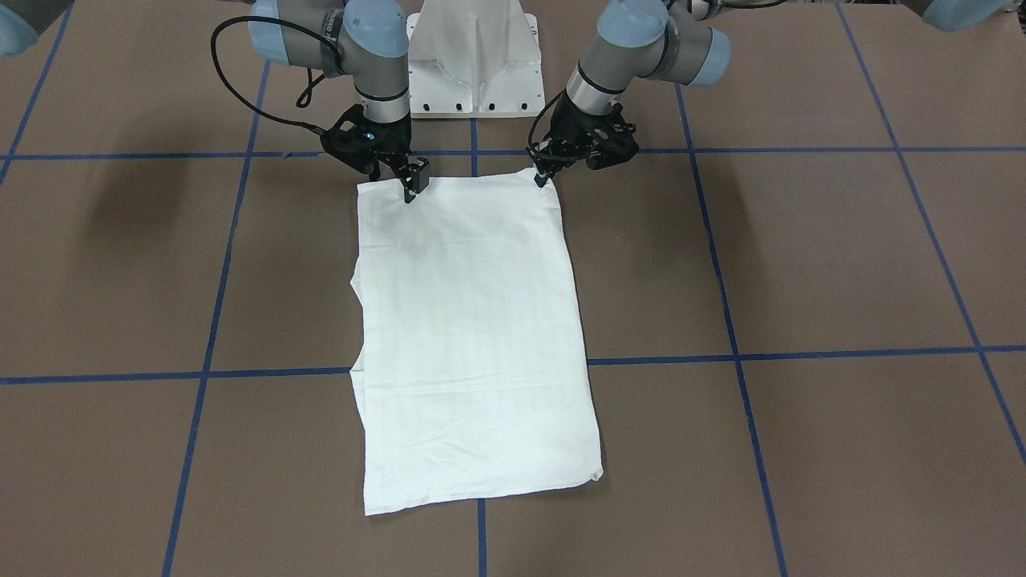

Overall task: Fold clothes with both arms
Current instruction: 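Grasp the nearest shirt corners with the left and right grippers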

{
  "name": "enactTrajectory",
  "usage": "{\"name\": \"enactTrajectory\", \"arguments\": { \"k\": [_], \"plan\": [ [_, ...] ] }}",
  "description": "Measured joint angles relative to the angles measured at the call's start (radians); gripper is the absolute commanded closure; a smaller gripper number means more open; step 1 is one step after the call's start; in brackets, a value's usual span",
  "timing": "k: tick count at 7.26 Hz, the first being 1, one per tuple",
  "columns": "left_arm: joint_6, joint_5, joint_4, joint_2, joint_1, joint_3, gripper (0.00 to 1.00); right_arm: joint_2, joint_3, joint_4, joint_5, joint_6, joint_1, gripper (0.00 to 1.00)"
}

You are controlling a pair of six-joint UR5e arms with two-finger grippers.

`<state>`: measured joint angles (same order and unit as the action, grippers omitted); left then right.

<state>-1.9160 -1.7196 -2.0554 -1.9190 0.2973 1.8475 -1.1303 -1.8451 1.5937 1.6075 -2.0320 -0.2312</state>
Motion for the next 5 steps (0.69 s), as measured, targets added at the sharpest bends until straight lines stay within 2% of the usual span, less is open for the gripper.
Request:
{"name": "enactTrajectory", "arguments": {
  "k": [5],
  "plan": [
    [0.000, 0.000, 0.000, 0.000, -0.001, -0.003, 1.00, 0.015, 0.000, 0.005, 0.000, 0.002, -0.003, 1.00]
  ]
}}
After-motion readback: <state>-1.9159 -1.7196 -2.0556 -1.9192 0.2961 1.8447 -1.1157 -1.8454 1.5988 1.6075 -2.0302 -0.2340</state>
